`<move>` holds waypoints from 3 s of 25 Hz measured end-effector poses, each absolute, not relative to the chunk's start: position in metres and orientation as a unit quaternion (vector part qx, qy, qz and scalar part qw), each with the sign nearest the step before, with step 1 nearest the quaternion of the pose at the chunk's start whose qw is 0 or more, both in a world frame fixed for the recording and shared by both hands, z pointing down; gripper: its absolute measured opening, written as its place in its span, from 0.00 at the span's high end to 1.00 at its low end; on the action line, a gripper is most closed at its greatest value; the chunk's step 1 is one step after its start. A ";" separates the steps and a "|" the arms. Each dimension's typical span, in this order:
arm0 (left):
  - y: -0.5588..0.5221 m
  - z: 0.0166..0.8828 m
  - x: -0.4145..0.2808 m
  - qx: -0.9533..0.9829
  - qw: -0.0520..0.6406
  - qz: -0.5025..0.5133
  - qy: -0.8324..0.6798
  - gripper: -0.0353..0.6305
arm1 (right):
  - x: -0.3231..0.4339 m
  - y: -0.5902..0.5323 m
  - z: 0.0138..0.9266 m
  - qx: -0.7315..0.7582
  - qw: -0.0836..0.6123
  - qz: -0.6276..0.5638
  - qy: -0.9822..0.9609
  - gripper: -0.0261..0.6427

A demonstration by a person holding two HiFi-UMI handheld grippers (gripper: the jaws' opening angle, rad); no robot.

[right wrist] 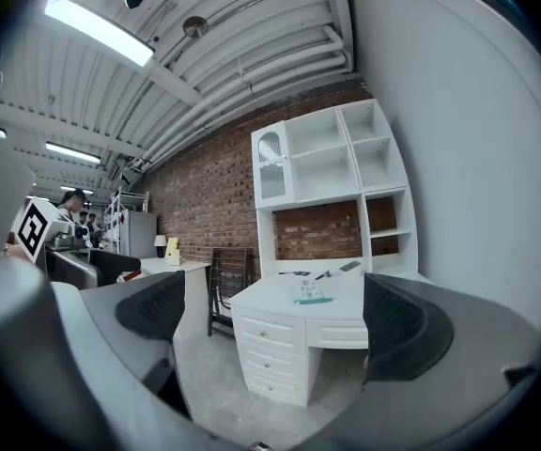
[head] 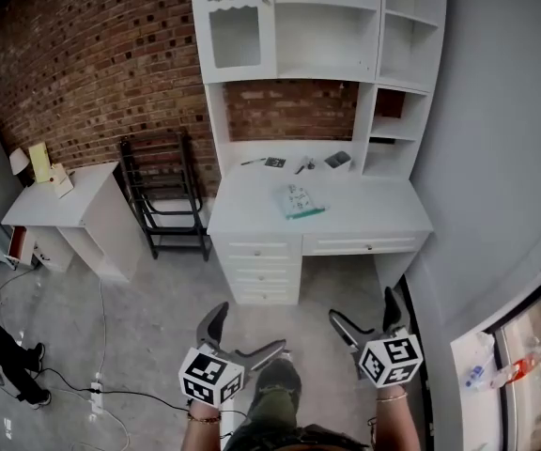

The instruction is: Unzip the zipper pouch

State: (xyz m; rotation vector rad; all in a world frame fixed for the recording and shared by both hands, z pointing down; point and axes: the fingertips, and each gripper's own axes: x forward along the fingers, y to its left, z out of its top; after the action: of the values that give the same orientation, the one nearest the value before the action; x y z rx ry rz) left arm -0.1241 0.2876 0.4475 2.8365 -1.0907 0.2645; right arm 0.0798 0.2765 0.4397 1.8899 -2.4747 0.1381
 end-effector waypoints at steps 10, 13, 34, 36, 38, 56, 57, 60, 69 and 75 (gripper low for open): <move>0.172 0.436 -0.121 0.918 0.005 0.054 -0.393 0.09 | 0.119 0.187 0.437 0.640 -0.010 0.035 -0.768 0.11; 0.133 0.435 -0.113 0.921 -0.005 0.065 -0.384 0.09 | 0.122 0.150 0.435 0.640 -0.004 0.036 -0.768 0.12; -0.125 0.445 -0.109 0.916 -0.057 0.140 -0.373 0.10 | 0.152 -0.110 0.422 0.645 0.004 0.040 -0.763 0.13; -0.137 0.447 -0.104 0.916 -0.063 0.146 -0.368 0.10 | 0.156 -0.123 0.422 0.648 0.003 0.039 -0.760 0.13; -0.147 0.447 -0.098 0.918 -0.063 0.143 -0.365 0.10 | 0.159 -0.132 0.420 0.652 0.004 0.037 -0.758 0.14; -0.224 0.514 -0.066 0.878 -0.167 0.272 -0.356 0.22 | 0.197 -0.214 0.438 0.639 0.027 0.058 -0.767 0.17; -0.229 0.523 -0.064 0.873 -0.178 0.286 -0.352 0.22 | 0.199 -0.221 0.438 0.637 0.027 0.057 -0.768 0.17; -0.247 0.551 -0.058 0.847 -0.230 0.346 -0.332 0.24 | 0.203 -0.239 0.436 0.632 0.032 0.054 -0.773 0.17; -0.275 0.614 -0.027 0.780 -0.395 0.441 -0.204 0.33 | 0.212 -0.269 0.452 0.628 0.046 0.062 -0.774 0.17; -0.284 0.652 -0.005 0.747 -0.464 0.468 -0.091 0.42 | 0.227 -0.278 0.445 0.641 0.047 0.057 -0.764 0.18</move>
State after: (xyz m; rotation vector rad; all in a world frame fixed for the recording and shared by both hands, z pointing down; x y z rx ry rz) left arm -0.0050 -0.2841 0.6519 3.4616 -0.4219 2.1692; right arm 0.2266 -0.2781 0.4451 1.9539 -2.3314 0.1733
